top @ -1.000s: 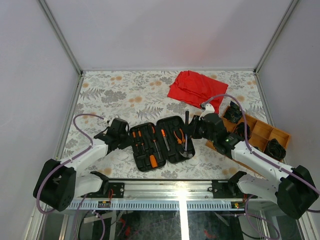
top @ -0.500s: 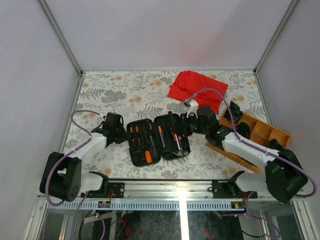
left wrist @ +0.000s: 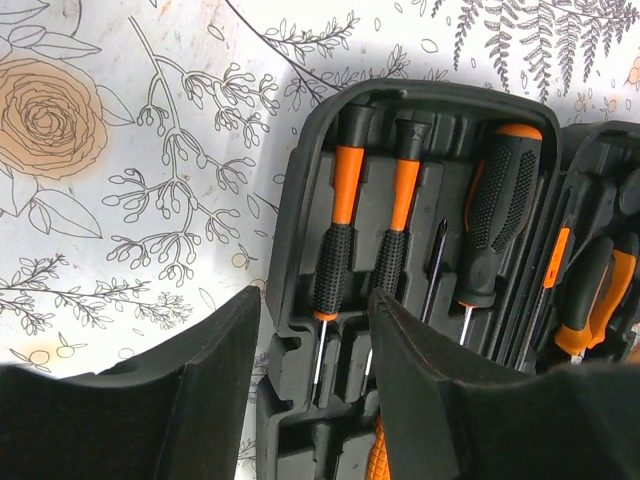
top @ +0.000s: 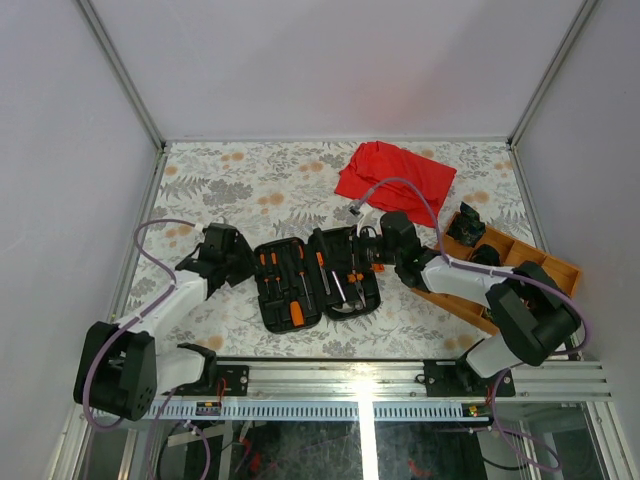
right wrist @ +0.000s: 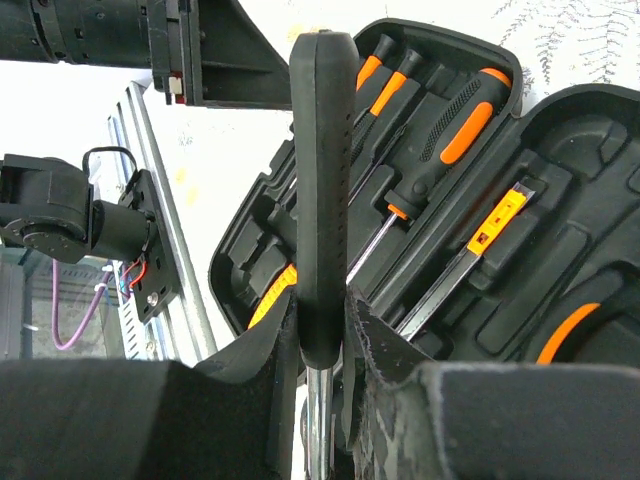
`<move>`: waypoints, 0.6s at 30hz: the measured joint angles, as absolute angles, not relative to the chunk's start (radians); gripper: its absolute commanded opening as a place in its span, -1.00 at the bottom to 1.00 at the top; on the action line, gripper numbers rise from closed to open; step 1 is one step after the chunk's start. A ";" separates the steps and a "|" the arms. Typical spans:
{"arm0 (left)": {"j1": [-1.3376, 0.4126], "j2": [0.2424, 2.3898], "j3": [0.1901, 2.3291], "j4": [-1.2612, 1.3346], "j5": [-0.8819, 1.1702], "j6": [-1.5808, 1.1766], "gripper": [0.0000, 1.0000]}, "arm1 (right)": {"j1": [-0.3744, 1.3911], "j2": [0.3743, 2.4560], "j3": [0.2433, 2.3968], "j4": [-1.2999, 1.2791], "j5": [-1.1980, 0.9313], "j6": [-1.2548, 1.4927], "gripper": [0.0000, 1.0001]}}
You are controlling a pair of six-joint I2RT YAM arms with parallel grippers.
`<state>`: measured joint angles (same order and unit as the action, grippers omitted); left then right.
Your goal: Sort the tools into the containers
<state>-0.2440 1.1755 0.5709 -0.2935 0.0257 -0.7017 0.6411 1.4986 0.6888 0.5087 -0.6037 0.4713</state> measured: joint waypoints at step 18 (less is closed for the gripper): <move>-0.241 0.816 0.815 -0.433 0.073 -0.712 0.42 | 0.636 1.620 0.641 0.692 -0.612 0.496 -0.90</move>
